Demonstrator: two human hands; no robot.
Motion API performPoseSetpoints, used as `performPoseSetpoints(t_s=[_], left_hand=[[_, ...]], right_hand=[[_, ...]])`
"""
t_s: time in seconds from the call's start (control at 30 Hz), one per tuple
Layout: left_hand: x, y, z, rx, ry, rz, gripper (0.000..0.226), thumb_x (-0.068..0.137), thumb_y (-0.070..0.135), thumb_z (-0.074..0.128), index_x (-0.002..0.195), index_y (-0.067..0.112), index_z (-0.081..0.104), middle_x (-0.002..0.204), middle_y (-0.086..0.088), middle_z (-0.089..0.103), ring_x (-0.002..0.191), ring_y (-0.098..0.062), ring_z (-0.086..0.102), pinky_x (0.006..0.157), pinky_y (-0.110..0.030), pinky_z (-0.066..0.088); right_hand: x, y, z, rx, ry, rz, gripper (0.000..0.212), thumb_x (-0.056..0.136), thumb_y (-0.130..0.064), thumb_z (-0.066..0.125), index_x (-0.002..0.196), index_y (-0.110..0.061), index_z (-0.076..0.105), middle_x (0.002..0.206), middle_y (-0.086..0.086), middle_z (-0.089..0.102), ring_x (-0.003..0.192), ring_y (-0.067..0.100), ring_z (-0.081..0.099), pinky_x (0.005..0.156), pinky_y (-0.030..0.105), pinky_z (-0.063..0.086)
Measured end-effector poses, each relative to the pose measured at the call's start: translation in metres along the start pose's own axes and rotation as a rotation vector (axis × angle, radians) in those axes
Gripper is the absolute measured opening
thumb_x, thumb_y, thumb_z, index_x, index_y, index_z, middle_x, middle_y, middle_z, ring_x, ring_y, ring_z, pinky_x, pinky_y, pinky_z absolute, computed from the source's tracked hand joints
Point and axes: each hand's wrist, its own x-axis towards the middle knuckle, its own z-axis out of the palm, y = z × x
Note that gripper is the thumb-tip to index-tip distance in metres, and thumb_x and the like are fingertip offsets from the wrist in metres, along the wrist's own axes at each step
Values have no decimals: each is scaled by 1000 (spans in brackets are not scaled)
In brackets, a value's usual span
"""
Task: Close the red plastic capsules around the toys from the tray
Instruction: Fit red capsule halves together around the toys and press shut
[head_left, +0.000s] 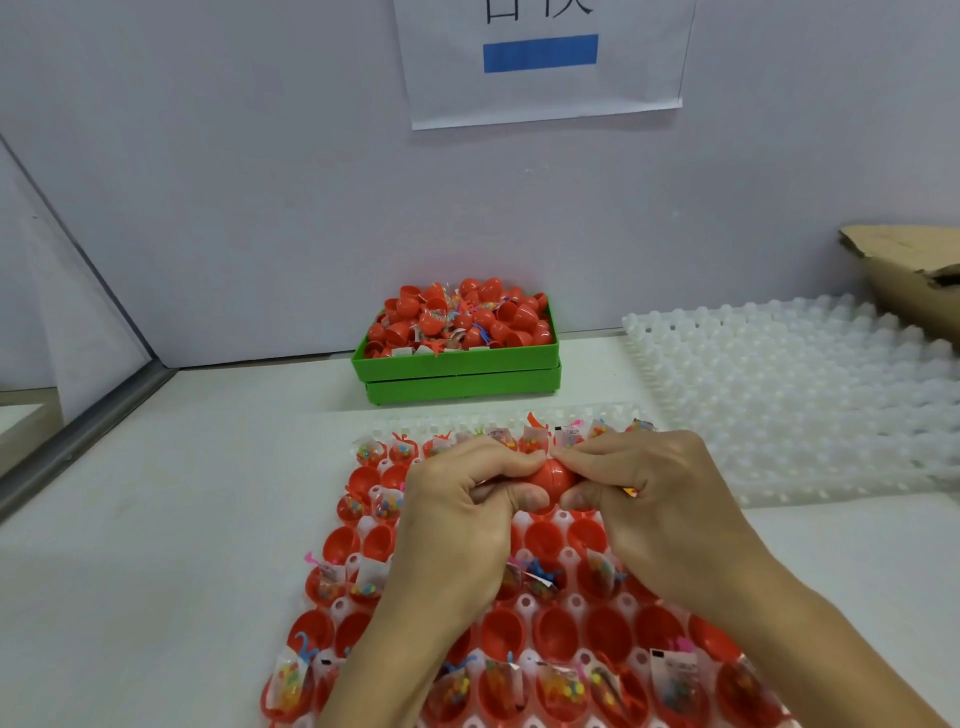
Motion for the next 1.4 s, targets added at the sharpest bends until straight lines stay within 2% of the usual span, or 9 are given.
performPoseSetpoints(t_s=[0.2,0.3,0.43,0.53,0.7,0.87,0.97,1.17,1.4], left_hand=[[0,0,2,-2,8,6,33,75,-32,58,84,-6,76,71,-7,66,63,-1,65,62,-14,53],[0,2,-1,-9,48,-14,41,74,-29,61,78,8,77,72,-2,70,64,-2,68,63,-13,53],[2,5,-10,3,94,2,40,74,-14,73,81,26,74,78,8,73,72,-4,70,67,-14,54],[1,6,-11,118,96,63,36,75,9,79,95,35,66,86,14,69,77,-4,69,69,-15,56],[-1,3,-7,389,54,384,42,75,16,79,109,27,58,91,11,67,86,1,62,77,-10,50],[-3,-1,-4,523,18,552,37,79,17,75,114,12,64,98,1,70,92,-4,61,84,-17,51],[0,4,-7,365,9,412,40,69,25,82,106,21,67,96,13,69,89,1,64,80,-14,51],[3,6,-10,-420,-157,-284,58,68,57,80,114,22,72,113,1,73,109,-17,68,90,-33,57],[0,6,1,-589,-120,-336,37,74,36,77,104,14,76,102,-14,75,98,-29,72,80,-34,59]], right_hand=[[-1,3,4,18,6,-37,11,73,8,66,78,4,75,70,5,74,64,12,67,72,13,52],[-1,-2,7,65,58,-39,21,73,9,67,89,1,77,84,5,77,83,9,71,80,17,55],[-3,-15,10,268,63,101,15,87,-8,59,97,-7,71,74,1,70,68,17,64,64,36,51],[-2,-25,14,504,74,228,13,86,-19,66,95,-24,74,85,-7,76,79,8,72,72,18,55],[0,-28,21,612,101,398,22,75,-17,78,95,-26,75,84,-3,77,85,18,75,79,34,60],[0,-26,16,675,75,450,34,82,-1,74,85,-34,78,83,-9,78,85,7,74,74,19,57],[1,-24,14,777,104,556,23,86,-1,70,93,-21,80,86,-1,78,87,15,75,75,25,59],[4,-23,6,1002,129,526,21,82,-23,64,94,-12,79,94,11,77,92,25,75,78,26,59],[1,-24,16,928,108,457,22,76,-25,64,92,-19,78,94,6,78,94,25,74,80,32,61]])
